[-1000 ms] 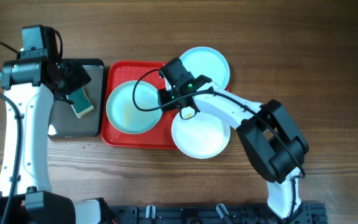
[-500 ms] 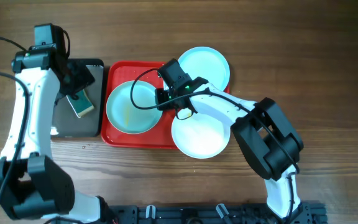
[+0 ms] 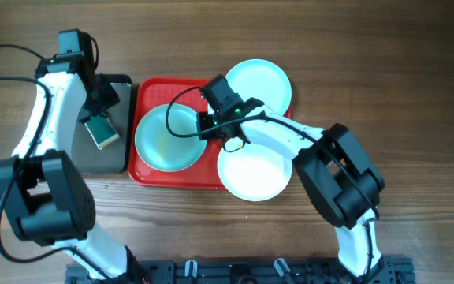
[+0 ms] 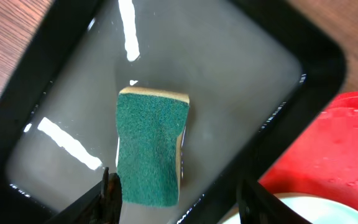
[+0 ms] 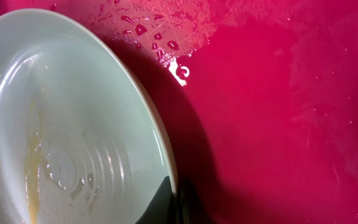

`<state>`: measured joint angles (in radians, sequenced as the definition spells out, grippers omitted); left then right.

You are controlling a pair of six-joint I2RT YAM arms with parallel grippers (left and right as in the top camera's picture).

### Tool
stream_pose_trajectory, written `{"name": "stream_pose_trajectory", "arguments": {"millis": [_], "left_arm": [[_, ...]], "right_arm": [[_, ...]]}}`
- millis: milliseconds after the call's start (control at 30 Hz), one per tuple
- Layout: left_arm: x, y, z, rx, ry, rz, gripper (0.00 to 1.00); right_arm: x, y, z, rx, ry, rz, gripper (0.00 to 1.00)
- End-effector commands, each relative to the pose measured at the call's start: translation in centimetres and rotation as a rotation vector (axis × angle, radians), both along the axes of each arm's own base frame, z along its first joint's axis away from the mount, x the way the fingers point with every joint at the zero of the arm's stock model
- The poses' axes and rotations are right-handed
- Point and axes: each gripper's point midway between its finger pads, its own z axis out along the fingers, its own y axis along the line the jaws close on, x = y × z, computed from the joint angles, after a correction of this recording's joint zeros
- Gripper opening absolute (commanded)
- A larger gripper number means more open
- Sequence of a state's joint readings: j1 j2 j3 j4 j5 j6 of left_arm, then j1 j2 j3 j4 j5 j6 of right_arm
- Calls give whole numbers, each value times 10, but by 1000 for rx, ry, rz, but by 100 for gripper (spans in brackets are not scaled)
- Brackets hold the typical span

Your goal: Clean dirty plates on tray and stack at the side

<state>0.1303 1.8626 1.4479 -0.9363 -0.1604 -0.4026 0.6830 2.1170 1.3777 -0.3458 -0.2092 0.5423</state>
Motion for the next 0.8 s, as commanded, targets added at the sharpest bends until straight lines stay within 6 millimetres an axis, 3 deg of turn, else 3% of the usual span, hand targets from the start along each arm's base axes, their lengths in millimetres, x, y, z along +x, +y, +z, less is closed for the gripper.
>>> {"name": "stream_pose_trajectory", "arguments": {"millis": [0,100,200,367,767], "left_arm": [[0,6,-18,8,44,23,53],[-5,10,-24,-2,69,47,53],[-9,12,-26,-5,86,54,45],[-19,8,-30,-32,124,54,44],[-26,6,-65,-32,103,53,42]], "right_arm": [[-5,-1,-15,-20,34,-3,4],[-5,-1,-15,-19,32,-4,4],[-5,0,-15,-18,31,-3,4],[-5,0,-15,-17,30,-4,4],[-4,0,-15,-17,27,-1,4]]}}
